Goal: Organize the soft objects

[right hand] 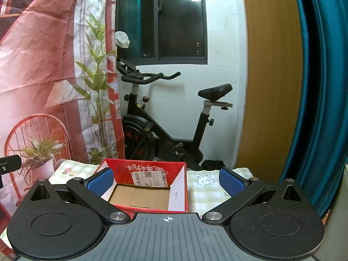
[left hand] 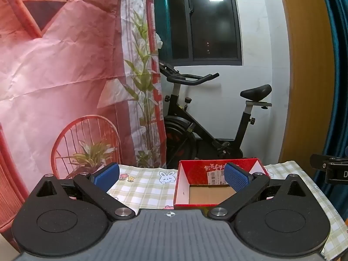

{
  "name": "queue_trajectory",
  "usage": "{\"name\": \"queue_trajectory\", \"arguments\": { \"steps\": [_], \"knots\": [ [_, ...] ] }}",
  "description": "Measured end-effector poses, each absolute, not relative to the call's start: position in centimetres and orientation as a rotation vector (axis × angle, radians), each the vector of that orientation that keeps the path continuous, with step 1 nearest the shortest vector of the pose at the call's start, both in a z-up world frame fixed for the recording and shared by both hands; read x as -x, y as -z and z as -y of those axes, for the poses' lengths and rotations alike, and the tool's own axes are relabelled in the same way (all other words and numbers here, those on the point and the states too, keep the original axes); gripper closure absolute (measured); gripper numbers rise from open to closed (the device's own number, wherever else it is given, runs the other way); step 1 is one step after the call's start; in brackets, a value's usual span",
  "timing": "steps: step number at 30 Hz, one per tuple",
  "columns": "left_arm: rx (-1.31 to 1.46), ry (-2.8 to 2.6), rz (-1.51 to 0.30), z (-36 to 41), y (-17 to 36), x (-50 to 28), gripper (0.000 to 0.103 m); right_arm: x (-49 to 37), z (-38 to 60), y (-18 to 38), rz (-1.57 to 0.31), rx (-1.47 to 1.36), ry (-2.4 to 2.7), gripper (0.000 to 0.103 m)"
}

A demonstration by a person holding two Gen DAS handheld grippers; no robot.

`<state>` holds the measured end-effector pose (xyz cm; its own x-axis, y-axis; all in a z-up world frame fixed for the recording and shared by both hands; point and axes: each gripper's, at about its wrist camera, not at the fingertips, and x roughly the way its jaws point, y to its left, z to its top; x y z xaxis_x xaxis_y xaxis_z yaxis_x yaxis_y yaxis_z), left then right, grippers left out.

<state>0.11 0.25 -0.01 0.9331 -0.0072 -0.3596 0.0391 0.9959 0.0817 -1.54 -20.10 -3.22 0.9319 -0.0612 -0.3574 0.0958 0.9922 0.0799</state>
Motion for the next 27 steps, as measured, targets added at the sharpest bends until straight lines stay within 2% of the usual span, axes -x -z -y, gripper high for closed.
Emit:
{"name": "queue_trajectory", "arguments": {
  "steps": [1,27],
  "knots": [
    [-0.127,0.016,-0.329,-0.01,0.07,0.16,0.000,1.55,20.09,3.22,-0.364,-0.097,0.081,0.000],
    [-0.117,0.019,-0.350,0.07,-0.02,-0.04,0.000,1.49,20.03,3.41,-0.356,-0.099,0.090,0.000]
  ]
}}
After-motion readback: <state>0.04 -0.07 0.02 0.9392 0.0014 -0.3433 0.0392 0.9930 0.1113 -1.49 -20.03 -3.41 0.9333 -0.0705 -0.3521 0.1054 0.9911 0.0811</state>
